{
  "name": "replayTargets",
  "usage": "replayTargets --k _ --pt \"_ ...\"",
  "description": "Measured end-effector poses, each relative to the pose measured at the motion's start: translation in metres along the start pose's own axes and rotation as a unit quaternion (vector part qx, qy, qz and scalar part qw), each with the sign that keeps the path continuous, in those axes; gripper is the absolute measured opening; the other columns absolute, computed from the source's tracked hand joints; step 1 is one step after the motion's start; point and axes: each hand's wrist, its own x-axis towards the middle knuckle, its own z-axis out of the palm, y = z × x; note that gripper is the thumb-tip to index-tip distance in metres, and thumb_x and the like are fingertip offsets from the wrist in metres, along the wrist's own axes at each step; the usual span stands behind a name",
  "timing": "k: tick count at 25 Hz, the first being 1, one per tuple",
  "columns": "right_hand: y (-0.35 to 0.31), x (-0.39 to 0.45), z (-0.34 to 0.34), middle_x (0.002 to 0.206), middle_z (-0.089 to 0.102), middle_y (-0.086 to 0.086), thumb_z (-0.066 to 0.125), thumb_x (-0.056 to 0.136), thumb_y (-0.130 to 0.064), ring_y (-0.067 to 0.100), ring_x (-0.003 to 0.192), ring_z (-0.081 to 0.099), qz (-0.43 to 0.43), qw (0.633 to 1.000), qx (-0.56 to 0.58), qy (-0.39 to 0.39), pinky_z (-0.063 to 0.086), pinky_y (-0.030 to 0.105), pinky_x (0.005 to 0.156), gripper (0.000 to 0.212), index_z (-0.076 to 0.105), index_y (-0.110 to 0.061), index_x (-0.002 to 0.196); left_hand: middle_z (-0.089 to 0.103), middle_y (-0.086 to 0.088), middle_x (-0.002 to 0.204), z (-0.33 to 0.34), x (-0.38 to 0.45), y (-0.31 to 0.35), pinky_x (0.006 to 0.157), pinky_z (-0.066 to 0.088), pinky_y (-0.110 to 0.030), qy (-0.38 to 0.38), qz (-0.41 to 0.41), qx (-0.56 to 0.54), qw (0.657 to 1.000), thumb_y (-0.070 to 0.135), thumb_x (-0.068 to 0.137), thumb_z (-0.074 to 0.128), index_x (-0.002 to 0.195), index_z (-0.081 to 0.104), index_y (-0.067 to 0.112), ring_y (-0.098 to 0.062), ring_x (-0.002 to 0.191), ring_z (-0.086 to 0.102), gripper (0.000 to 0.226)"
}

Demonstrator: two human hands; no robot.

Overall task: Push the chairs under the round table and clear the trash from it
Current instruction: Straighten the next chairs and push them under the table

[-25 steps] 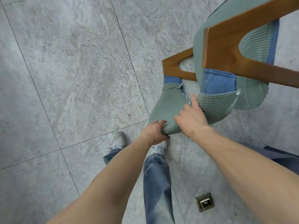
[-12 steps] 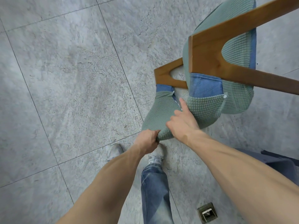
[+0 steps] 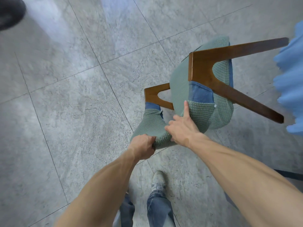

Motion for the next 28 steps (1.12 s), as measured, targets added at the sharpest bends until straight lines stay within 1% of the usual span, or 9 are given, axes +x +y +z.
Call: replayTargets --k 4,7,10,13,17,20,23,26,28 --pt "0.027 -0.02 -0.042 0.108 0.063 -0.007 0.06 0.094 -0.034 0.024 0.118 0.05 0.043 0.998 0.049 0.027 -0.005 0.087 0.097 0.023 0.062 -0.028 0.117 0.051 0.005 0.07 -0.069 -0.006 0.007 0.056 0.047 -0.027 0.007 0.011 0.076 0.997 0.026 0.093 0.048 0.098 0.058 0.019 -0.016 0.066 0.057 0.013" --pt "0.049 -0.035 -0.071 0.113 0.062 -0.007 0.063 0.093 -0.036 0.024 0.12 0.048 0.083 0.989 0.116 0.044 0.001 0.087 0.098 0.026 0.059 -0.026 0.117 0.05 0.006 0.067 -0.124 -0.012 0.018 0.06 0.053 -0.029 0.012 0.028 0.115 0.993 0.026 0.093 0.048 0.099 0.061 0.019 -0.016 0.067 0.06 0.016" --pt "0.067 -0.05 -0.093 0.112 0.062 -0.006 0.063 0.092 -0.039 0.024 0.12 0.047 0.113 0.975 0.181 0.059 0.006 0.085 0.101 0.026 0.059 -0.024 0.114 0.053 0.003 0.073 -0.178 -0.018 0.034 0.067 0.056 -0.034 0.01 0.063 0.167 0.984 0.026 0.093 0.047 0.099 0.062 0.017 -0.02 0.075 0.064 0.019" --pt "0.085 -0.066 -0.103 0.113 0.062 -0.007 0.064 0.091 -0.042 0.021 0.121 0.047 0.142 0.957 0.241 0.078 0.01 0.081 0.105 0.03 0.058 -0.023 0.114 0.058 -0.002 0.085 -0.221 -0.021 0.058 0.065 0.049 -0.033 0.009 0.095 0.226 0.969 0.025 0.092 0.047 0.103 0.063 0.015 -0.024 0.085 0.065 0.022" --pt "0.109 -0.093 -0.108 0.117 0.06 -0.006 0.067 0.089 -0.041 0.018 0.126 0.043 0.189 0.915 0.343 0.092 0.014 0.075 0.109 0.034 0.059 -0.021 0.116 0.066 -0.008 0.103 -0.26 -0.018 0.096 0.068 0.043 -0.034 0.007 0.134 0.284 0.95 0.024 0.09 0.049 0.11 0.065 0.012 -0.029 0.094 0.065 0.028" --pt "0.13 -0.114 -0.105 0.115 0.059 -0.006 0.07 0.088 -0.037 0.017 0.125 0.043 0.217 0.88 0.404 0.12 0.016 0.073 0.111 0.027 0.058 -0.021 0.106 0.067 -0.008 0.106 -0.284 -0.01 0.129 0.075 0.048 -0.037 0.001 0.16 0.322 0.933 0.023 0.09 0.048 0.11 0.065 0.013 -0.03 0.098 0.065 0.028" --pt "0.146 -0.13 -0.097 0.108 0.058 -0.006 0.074 0.085 -0.035 0.019 0.12 0.046 0.24 0.846 0.454 0.145 0.021 0.069 0.11 0.024 0.055 -0.023 0.095 0.067 -0.007 0.106 -0.304 0.001 0.164 0.075 0.048 -0.037 -0.012 0.181 0.373 0.91 0.023 0.09 0.048 0.109 0.064 0.015 -0.029 0.098 0.065 0.026" --pt "0.156 -0.14 -0.081 0.095 0.051 -0.006 0.077 0.081 -0.037 0.024 0.111 0.049 0.265 0.812 0.495 0.159 0.04 0.058 0.1 0.035 0.045 -0.024 0.087 0.068 -0.005 0.103 -0.319 0.01 0.198 0.071 0.045 -0.034 -0.019 0.21 0.431 0.877 0.022 0.09 0.049 0.106 0.067 0.017 -0.027 0.095 0.066 0.024" --pt "0.153 -0.143 -0.072 0.093 0.053 -0.001 0.078 0.08 -0.039 0.027 0.105 0.051 0.279 0.792 0.518 0.163 0.046 0.047 0.088 0.037 0.048 -0.02 0.088 0.068 -0.005 0.101 -0.324 0.008 0.211 0.068 0.042 -0.031 -0.027 0.236 0.456 0.858 0.019 0.09 0.051 0.103 0.068 0.016 -0.026 0.092 0.066 0.022"
